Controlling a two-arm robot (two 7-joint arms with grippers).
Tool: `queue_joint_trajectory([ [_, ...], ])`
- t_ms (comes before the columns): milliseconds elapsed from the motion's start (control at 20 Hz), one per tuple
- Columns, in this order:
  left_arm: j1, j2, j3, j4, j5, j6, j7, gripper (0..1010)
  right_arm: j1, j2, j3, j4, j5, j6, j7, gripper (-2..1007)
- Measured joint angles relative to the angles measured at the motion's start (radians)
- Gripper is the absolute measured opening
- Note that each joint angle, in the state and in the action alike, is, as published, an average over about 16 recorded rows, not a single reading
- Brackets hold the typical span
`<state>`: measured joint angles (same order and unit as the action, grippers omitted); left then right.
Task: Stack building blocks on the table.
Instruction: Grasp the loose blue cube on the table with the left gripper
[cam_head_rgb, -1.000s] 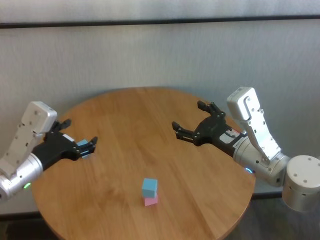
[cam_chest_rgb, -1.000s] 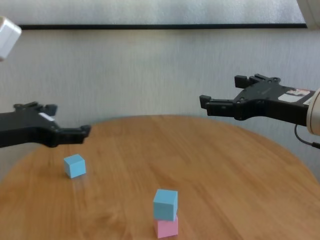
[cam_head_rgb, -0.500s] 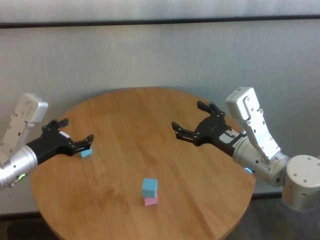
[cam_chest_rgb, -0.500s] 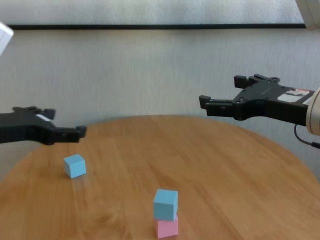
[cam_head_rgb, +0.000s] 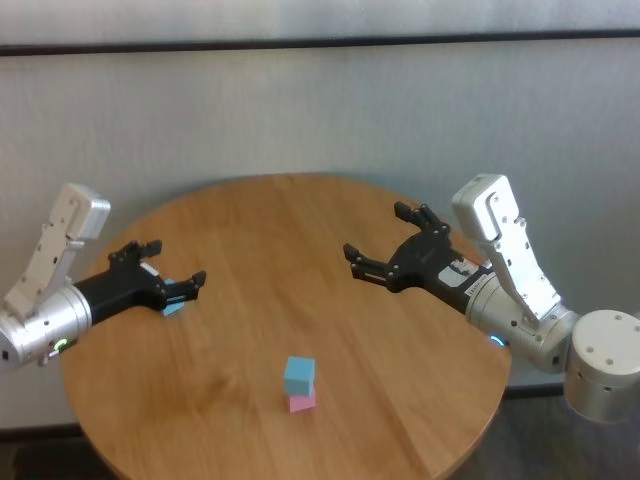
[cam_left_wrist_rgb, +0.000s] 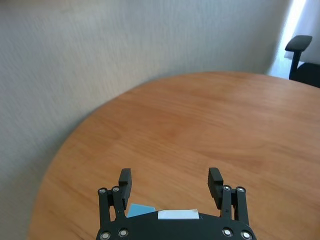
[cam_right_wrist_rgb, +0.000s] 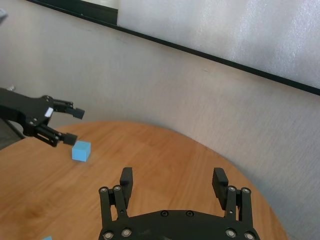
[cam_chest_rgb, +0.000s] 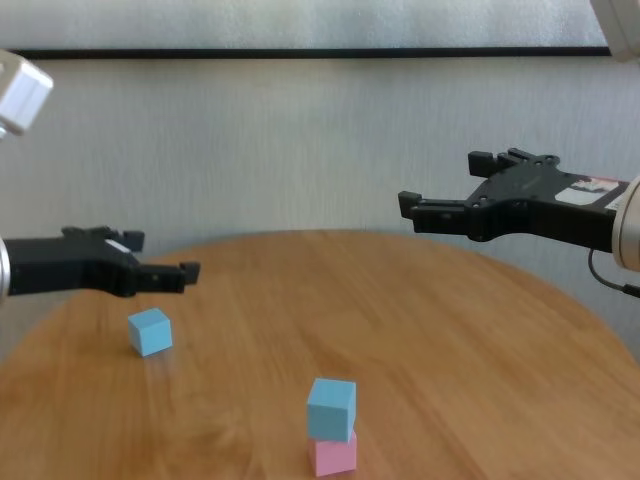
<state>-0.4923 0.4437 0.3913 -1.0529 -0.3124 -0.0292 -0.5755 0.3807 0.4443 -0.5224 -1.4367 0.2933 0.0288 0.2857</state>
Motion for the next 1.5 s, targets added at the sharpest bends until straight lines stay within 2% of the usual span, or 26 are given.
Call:
queue_joint_trajectory([
  [300,-0.041,-0.018,0.013,0.103,0.011,-0.029,-0.026,1000,0.0,0.0,0.0,0.0,0.0,0.0,0.0,1001],
  [700,-0.074,-0.022,0.014,0.212,0.038,-0.07,-0.051,1000,0.001,0.0,-0.001,0.001,0.0,0.0,0.0,1001],
  [950,-0.103,-0.029,0.014,0.286,0.052,-0.109,-0.083,1000,0.001,0.0,-0.001,0.001,0.0,0.0,0.0,1001],
  [1200,-0.141,-0.047,0.016,0.366,0.06,-0.149,-0.127,1000,0.001,0.0,-0.001,0.001,0.0,0.0,0.0,1001],
  [1500,-0.184,-0.072,0.02,0.444,0.067,-0.183,-0.165,1000,0.001,0.0,-0.001,0.001,0.0,0.0,0.0,1001],
])
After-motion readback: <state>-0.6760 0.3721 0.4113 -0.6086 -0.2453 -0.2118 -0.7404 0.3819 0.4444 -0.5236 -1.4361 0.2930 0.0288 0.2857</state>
